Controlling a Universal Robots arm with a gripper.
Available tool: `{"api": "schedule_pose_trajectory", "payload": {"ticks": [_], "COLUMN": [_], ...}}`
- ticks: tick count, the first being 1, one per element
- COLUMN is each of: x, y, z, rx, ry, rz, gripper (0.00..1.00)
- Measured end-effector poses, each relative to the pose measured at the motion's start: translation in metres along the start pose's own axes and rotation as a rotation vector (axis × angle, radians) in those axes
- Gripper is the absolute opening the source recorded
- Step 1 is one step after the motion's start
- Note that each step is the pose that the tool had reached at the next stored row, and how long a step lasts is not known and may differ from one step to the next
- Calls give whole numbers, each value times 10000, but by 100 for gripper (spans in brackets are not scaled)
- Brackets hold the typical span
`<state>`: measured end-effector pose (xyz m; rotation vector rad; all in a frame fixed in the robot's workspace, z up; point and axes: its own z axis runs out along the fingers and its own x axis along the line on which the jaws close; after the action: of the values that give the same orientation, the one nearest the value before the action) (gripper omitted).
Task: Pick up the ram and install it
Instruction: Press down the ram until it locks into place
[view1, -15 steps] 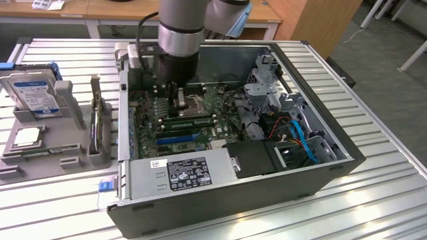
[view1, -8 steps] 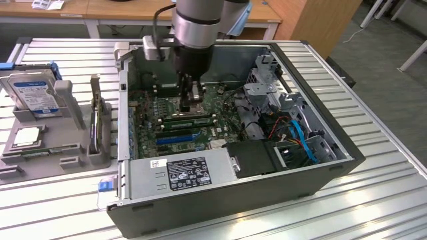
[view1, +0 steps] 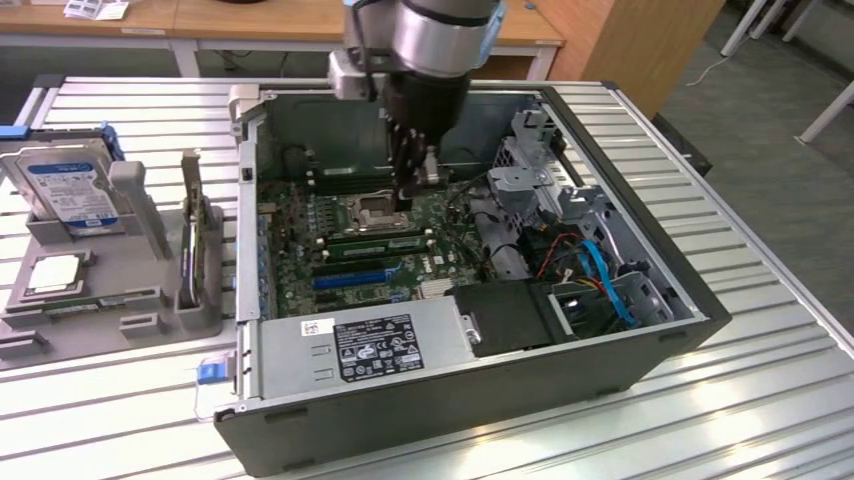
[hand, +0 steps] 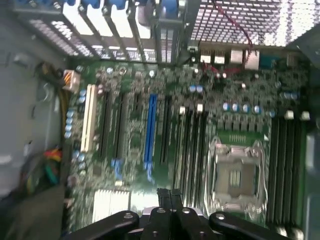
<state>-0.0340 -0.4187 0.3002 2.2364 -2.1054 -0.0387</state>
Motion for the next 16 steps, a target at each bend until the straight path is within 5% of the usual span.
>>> {"api": "schedule_pose_trajectory", "payload": {"ticks": [8, 10, 12, 16], "x": [14, -27, -59, -59], "y": [-42, -40, -42, -41], "z": [-370, -449, -457, -456], "rx": [-15, -16, -22, -22], "ry": [-1, 41, 116, 115], "rz": [2, 3, 8, 8], "gripper": [10, 10, 10, 10]}}
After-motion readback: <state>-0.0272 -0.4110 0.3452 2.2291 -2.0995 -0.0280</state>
